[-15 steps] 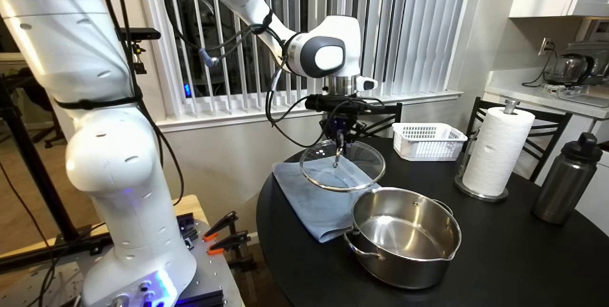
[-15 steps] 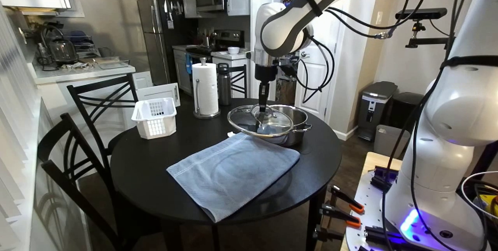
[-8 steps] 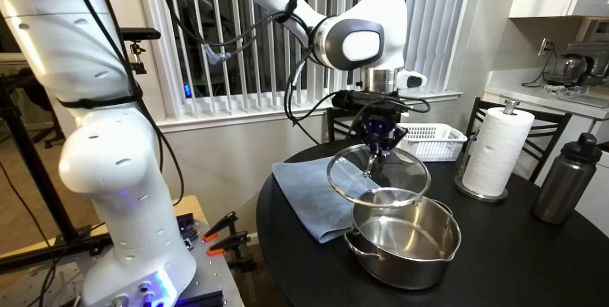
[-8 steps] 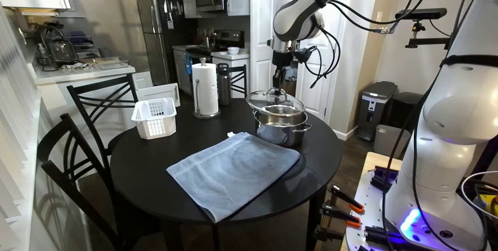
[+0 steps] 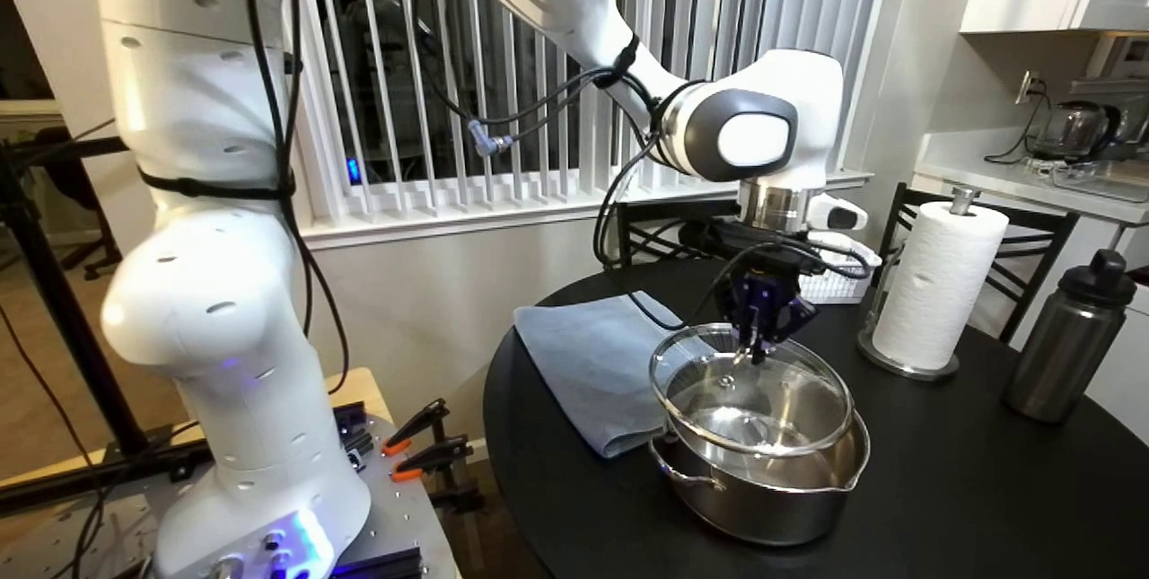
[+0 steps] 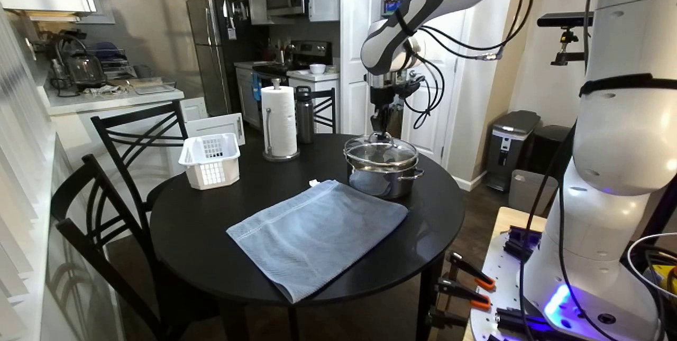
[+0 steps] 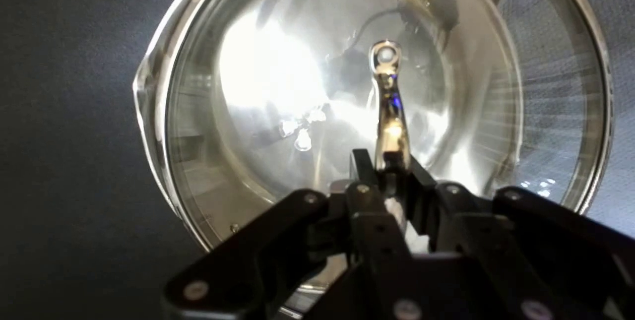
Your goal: Put the lid on the pot
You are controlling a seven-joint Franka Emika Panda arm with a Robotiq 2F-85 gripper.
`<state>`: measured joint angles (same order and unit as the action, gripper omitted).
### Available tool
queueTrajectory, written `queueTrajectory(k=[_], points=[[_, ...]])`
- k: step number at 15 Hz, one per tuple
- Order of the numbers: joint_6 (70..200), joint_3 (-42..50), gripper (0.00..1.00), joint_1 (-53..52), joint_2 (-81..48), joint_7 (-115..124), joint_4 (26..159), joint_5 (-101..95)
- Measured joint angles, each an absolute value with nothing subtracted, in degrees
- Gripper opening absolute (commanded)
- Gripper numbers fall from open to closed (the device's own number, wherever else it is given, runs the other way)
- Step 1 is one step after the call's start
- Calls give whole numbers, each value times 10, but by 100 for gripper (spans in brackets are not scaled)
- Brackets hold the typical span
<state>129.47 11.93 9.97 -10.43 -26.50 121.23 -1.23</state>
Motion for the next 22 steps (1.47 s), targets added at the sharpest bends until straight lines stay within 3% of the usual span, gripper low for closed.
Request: queueTrajectory(k=[9, 22], points=[[1263, 115, 4, 135, -179, -258, 1135, -12], [1261, 80, 4, 132, -185, -257, 1127, -13]])
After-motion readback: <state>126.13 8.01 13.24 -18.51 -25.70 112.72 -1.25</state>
